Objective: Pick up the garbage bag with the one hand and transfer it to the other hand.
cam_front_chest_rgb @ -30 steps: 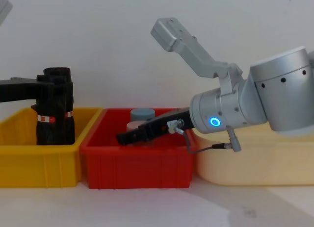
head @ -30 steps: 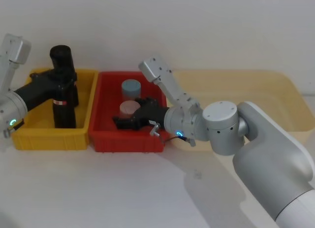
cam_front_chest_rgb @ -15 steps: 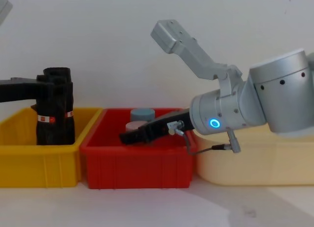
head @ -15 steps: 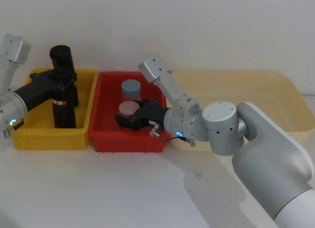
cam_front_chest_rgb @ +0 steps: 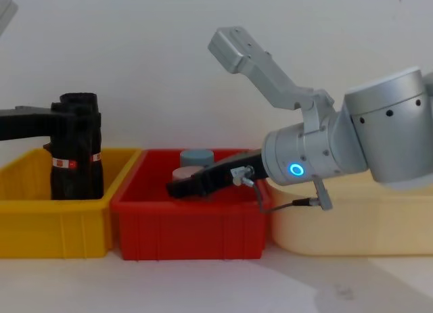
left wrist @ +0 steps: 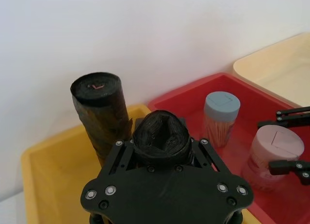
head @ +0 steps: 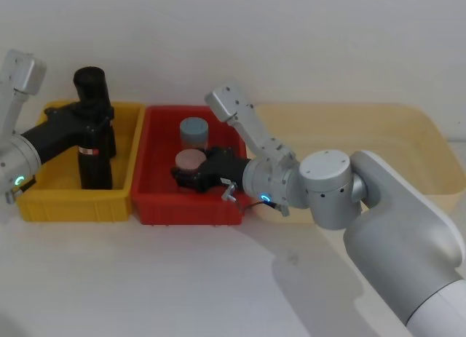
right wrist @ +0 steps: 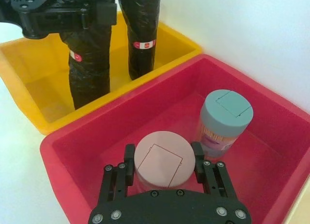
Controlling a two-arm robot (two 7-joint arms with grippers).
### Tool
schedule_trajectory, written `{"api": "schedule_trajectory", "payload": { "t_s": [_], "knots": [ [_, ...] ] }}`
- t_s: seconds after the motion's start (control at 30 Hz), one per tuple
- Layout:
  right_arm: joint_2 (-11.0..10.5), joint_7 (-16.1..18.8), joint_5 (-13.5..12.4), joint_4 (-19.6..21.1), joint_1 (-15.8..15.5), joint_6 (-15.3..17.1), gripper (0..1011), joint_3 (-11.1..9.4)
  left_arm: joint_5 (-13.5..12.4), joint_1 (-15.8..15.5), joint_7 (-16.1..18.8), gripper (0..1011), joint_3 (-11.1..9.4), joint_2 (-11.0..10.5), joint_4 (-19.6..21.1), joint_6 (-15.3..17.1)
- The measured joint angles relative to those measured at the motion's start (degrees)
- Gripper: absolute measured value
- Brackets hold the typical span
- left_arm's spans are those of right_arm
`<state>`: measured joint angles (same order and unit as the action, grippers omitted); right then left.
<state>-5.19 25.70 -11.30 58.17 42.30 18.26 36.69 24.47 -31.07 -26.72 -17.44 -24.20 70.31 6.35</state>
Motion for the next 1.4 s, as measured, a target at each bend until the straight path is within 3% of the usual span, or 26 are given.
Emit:
{"api": "schedule_trajectory", "payload": {
  "t_s": [0.37, 0.8, 1.1, 1.4],
  "knots": [
    [-1.72, -0.90, 0.95, 6.82, -1.17, 1.22, 679, -0.52, 0.11, 0.20, 1.19, 347, 0.62, 0.02, 4.20, -0.84],
    [-5.25, -5.18, 2.75, 21.05, -3.78, 4.98, 679, -3.52, 1.88, -3.17, 1.87, 347, 1.24, 0.48, 11.10, 0.89],
    [-7.74, -9.40, 3.90, 29.07, -7.10, 7.94, 679, -7.11, 3.07, -8.82, -0.31, 347, -1.81, 3.40, 9.66, 3.56],
    [-9.93, -13.67, 4.81, 33.81, -10.90, 10.21, 679, -11.31, 3.02, -15.14, -3.22, 347, -6.92, 8.69, 2.95, 4.18]
  ]
}}
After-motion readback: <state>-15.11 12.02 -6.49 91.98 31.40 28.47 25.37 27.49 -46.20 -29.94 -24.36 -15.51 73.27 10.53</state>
